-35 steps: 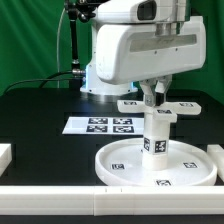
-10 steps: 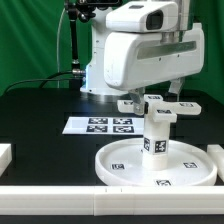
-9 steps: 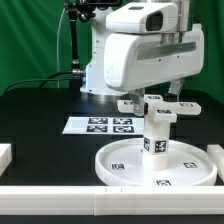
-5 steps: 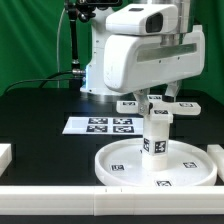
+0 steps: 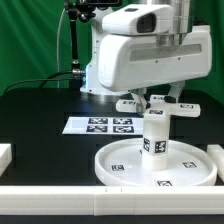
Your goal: Assemble round table
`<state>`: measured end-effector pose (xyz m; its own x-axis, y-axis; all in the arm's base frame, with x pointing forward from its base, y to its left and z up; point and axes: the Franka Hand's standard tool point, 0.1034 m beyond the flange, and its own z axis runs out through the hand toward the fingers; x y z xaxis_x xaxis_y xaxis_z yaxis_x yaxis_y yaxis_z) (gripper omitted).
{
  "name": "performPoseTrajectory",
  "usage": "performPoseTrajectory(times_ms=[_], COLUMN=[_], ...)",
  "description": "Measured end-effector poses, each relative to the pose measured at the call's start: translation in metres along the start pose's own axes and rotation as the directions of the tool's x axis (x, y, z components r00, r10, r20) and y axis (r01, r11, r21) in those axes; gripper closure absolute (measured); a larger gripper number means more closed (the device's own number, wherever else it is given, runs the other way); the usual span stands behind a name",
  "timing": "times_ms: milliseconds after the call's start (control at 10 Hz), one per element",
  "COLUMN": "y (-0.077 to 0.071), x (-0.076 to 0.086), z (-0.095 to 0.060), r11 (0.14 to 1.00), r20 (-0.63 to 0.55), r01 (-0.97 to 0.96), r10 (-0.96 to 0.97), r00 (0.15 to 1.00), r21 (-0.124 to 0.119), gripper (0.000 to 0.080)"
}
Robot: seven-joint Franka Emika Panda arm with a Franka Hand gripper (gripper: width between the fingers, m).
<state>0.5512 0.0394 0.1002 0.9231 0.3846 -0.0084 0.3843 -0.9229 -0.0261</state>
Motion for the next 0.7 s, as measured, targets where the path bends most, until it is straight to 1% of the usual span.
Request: performPoseTrajectory(times_ms=[200, 300, 400, 500, 600, 700], y=[-0.0003, -0.0006, -0.0003, -0.0002, -0.0002, 0.0001], x=[0.0016, 0.0021, 0.0026, 0.0031, 0.0031, 0.0034], z=[0.0003, 0.0006, 0.0007, 0.0007, 0.0009, 0.0008], r11=[0.977, 0.922, 0.853, 0.798, 0.719, 0.675], r20=[-0.040, -0.058, -0.077, -0.097, -0.095, -0.089], r01=[-0.212, -0.387, -0.522, -0.602, -0.693, -0.736], r10=[0.212, 0.387, 0.522, 0.602, 0.695, 0.738], r00=[0.977, 0.920, 0.849, 0.792, 0.713, 0.669], r21=[0.000, 0.013, 0.025, 0.036, 0.050, 0.055], gripper=[0.0357, 0.0357, 0.0357, 0.0357, 0.0357, 0.0357])
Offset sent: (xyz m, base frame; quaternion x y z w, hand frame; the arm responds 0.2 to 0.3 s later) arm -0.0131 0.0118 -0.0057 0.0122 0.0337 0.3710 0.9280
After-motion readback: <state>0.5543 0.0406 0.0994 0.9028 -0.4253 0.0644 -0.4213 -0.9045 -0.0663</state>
